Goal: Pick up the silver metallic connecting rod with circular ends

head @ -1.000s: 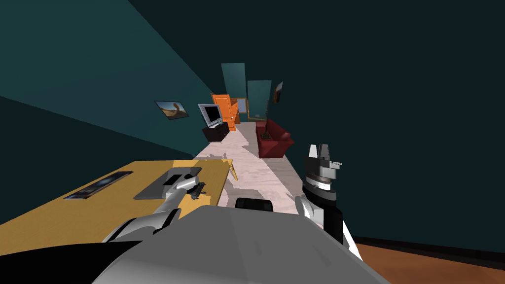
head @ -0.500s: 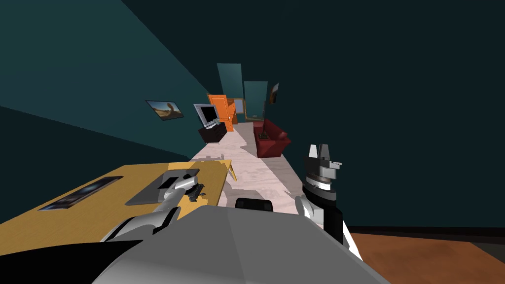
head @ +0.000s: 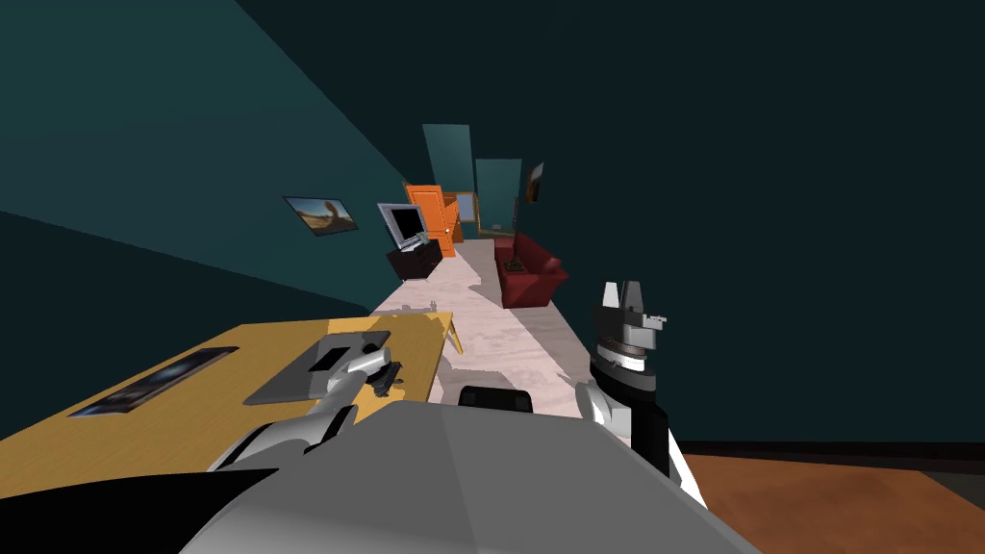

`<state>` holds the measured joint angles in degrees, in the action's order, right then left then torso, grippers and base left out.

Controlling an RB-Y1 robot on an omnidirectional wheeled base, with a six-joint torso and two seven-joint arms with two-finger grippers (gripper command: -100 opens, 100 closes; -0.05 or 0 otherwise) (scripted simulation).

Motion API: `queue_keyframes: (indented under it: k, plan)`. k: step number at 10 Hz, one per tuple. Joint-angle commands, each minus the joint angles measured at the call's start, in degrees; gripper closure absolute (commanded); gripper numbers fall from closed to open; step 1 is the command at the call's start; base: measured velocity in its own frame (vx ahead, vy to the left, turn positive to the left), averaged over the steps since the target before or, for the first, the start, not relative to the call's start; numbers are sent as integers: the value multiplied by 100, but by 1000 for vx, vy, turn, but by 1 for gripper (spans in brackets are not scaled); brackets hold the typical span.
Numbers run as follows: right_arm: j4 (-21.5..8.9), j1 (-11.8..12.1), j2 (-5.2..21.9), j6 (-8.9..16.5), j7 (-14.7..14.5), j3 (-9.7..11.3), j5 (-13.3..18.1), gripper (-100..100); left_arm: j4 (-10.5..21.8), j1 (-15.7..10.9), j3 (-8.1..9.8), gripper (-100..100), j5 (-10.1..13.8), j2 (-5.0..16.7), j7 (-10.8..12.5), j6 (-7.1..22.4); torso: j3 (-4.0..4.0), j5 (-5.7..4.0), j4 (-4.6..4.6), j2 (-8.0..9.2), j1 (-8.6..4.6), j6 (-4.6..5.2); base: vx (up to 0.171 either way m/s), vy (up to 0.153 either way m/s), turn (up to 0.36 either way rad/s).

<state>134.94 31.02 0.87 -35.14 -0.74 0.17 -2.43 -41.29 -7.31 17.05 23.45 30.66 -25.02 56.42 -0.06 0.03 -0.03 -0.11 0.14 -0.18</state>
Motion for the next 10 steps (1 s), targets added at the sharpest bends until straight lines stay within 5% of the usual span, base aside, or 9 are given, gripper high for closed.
queue_keyframes:
  k: [1, 5, 6, 7, 9, 10]
  plan:
    - [0, 0, 0, 0, 0, 0, 0, 0, 0, 0, 0, 100, 0, 0, 0, 0, 0, 0, 0, 0, 0, 0, 0, 0, 0]
    - [0, 0, 0, 0, 0, 0, 0, 0, -3, -8, 10, 100, 23, -16, 3, 15, -13, -11, -11, -15, -12, 5, -1, 0, 3]
    - [0, 0, 0, 0, 0, 0, 0, 0, -3, -9, 9, 0, 23, -17, 3, 16, -15, -10, -12, -17, -11, 4, 0, 0, 0]
    - [0, 0, 0, 0, 0, 0, 0, 0, -105, -13, 56, 100, 56, 113, -63, 190, -15, -10, -13, -17, -10, 3, -11, -47, 16]
    - [0, 0, -1, 0, 0, 1, 0, 0, -219, 31, 64, 100, 58, 119, -48, 241, -10, -16, -10, -10, -35, 2, -13, -47, 19]
    - [0, 0, -1, 0, 0, 1, 0, 0, -246, 37, 66, 0, 56, 123, -40, 282, -11, -12, -11, -12, -25, 2, -1, -6, 0]
